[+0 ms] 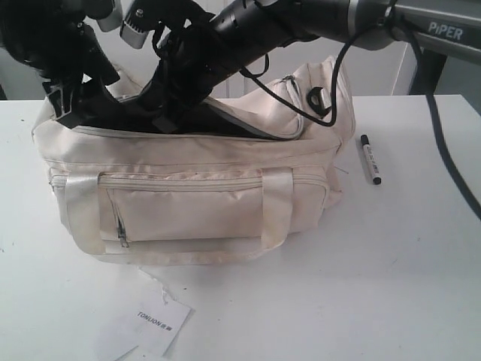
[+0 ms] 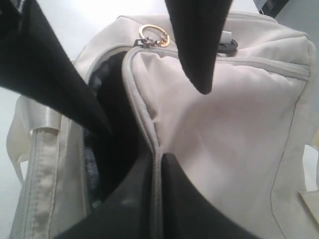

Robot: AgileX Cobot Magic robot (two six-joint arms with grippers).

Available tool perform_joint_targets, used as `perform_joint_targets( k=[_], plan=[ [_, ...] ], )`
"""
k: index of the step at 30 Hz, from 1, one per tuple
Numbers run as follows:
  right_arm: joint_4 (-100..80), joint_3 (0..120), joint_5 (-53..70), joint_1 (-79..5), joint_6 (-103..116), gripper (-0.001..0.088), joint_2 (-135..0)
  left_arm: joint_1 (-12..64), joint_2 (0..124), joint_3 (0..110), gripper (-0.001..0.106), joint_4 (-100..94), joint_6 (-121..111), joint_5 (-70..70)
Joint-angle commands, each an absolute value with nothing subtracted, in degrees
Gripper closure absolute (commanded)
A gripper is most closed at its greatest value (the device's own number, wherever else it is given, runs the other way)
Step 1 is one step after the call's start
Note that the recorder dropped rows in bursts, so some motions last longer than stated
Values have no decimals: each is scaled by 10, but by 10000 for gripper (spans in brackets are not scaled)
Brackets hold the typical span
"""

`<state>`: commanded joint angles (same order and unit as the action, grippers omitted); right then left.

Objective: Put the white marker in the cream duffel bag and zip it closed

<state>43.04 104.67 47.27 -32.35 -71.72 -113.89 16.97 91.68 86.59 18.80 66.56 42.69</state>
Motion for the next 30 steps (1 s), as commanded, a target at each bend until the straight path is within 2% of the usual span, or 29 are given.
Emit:
perform_joint_targets(
  k=[9,17,19,23,26,27,29,30],
  plan=[
    [430,1047,476,-319,-717,868,-1138,134,926,866,412,308,764,434],
    [429,1047,474,-320,-717,868,-1138,133,947,866,412,341,827,465],
    [429,1047,474,-320,-717,868,-1138,133,957,866,414,345,827,437],
    [429,1047,474,-320,-717,868,-1138,133,966,866,532,340,825,428],
    [428,1047,475,-320,-717,868,-1138,133,973,866,537,327,822,428],
    [428,1047,475,-320,-717,868,-1138,133,973,866,577,321,820,428],
    [428,1047,475,-320,-717,868,-1138,133,973,866,792,308,819,431],
    [428,1047,475,-320,-717,868,-1138,133,973,866,955,308,819,437]
  ],
)
